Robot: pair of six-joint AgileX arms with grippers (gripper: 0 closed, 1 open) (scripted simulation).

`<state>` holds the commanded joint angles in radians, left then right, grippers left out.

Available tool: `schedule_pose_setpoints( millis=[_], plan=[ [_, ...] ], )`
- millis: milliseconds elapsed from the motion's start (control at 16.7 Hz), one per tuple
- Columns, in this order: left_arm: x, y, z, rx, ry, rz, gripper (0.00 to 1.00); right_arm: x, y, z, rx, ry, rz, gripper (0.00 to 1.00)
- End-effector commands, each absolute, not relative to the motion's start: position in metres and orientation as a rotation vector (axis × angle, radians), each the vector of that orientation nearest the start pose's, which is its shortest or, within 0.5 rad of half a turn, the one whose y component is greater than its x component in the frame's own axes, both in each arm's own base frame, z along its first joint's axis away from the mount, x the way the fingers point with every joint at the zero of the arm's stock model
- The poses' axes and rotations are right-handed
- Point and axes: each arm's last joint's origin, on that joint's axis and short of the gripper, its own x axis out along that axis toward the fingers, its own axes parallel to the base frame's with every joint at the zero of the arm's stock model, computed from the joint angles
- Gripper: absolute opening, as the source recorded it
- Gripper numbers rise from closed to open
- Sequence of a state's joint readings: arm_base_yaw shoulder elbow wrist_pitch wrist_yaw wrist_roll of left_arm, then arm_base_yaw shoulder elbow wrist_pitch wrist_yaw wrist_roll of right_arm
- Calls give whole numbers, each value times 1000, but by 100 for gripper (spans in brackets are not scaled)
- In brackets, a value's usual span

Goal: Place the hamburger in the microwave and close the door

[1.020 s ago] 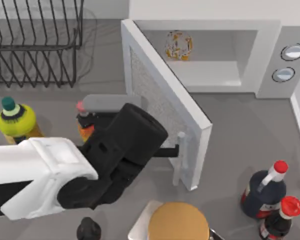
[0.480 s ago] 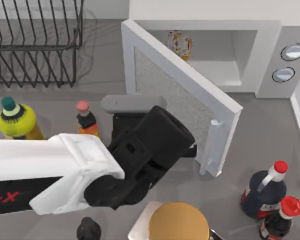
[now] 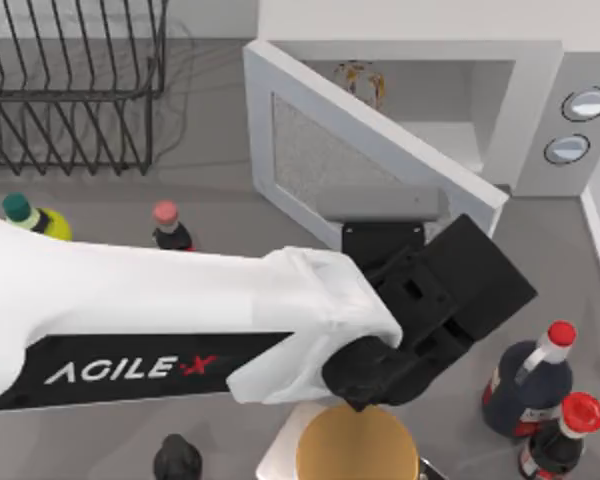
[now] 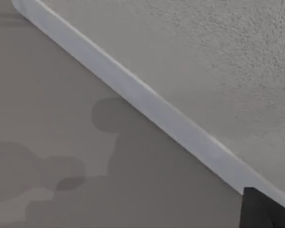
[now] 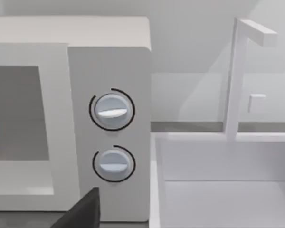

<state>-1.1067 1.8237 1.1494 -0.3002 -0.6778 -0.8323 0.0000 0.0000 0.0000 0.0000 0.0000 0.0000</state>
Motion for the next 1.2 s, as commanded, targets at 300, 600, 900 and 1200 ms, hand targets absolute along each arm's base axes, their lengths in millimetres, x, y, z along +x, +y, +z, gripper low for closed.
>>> schedule_pose_setpoints(
  millis=[300, 600, 900, 1200],
  plan=[
    [187, -323, 174, -45, 705, -96, 0, 106, -1, 160, 0, 0, 0, 100],
    [199, -357, 194, -187, 648, -125, 0, 106, -1, 160, 0, 0, 0, 100],
    [201, -401, 200, -209, 656, -121, 0, 106, -1, 160, 0, 0, 0, 100],
    [186, -422, 175, -54, 704, -97, 0, 106, -1, 160, 0, 0, 0, 100]
  ],
)
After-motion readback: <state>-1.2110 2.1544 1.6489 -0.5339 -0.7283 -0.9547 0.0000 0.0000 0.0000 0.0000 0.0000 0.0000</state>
